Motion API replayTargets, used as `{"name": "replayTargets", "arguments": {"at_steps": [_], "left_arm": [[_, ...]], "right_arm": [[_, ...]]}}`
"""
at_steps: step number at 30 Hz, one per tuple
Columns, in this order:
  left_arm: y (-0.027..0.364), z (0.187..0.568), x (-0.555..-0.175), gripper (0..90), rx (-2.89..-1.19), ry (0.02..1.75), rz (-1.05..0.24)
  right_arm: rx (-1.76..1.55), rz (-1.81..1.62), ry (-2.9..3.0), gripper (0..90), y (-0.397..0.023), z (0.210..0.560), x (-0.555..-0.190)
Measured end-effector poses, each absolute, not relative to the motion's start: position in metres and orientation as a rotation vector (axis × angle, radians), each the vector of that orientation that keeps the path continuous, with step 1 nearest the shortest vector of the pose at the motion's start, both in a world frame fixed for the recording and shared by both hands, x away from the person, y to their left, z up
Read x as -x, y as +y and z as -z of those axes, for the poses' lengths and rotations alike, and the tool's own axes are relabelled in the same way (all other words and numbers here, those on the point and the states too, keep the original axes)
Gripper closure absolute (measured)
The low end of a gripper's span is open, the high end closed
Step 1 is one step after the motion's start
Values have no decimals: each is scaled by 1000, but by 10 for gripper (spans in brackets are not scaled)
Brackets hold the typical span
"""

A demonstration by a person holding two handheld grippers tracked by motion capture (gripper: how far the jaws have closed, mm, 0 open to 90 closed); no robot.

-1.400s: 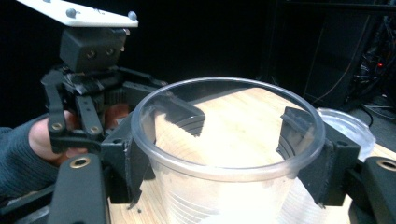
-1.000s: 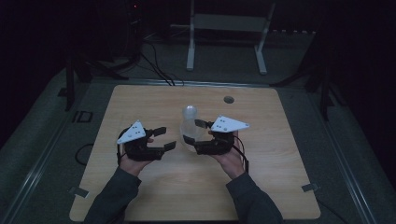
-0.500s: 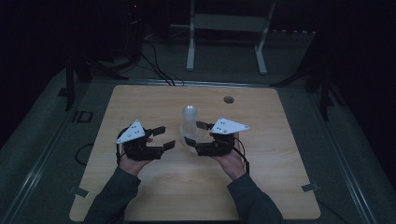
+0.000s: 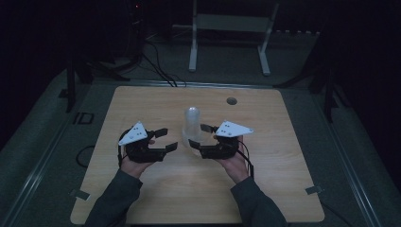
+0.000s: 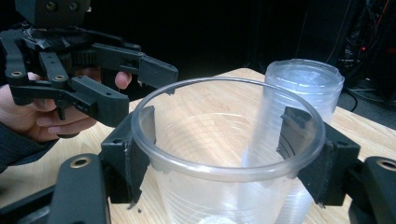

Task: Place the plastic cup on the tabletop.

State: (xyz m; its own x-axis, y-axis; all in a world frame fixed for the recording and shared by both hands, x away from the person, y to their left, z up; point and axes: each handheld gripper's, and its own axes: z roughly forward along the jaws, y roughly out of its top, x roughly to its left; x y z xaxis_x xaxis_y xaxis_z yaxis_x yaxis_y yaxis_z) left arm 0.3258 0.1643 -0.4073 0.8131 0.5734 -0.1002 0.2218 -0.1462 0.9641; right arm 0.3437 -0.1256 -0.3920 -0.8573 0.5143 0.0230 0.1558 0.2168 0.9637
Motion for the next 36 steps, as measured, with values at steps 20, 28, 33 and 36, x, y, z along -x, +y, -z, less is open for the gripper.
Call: {"name": "replayTargets", "arguments": {"at_steps": [20,28,33,36], "left_arm": [[164,407,-326,300,-1725,621,-341],[164,407,-326,303,-1719,617,-342],[164,407,-326,303,-1717,619,-341],[164,408,-326,303,-1718,621,-337]], "right_arm": [[-670,-1693,2186,274,-130,408,-348],[-682,-1689,2180,276,-131,414,-351],[-704,-1685,2180,276,-134,419,-354],[-711,-1682,2180,276,-134,421,-355]]}}
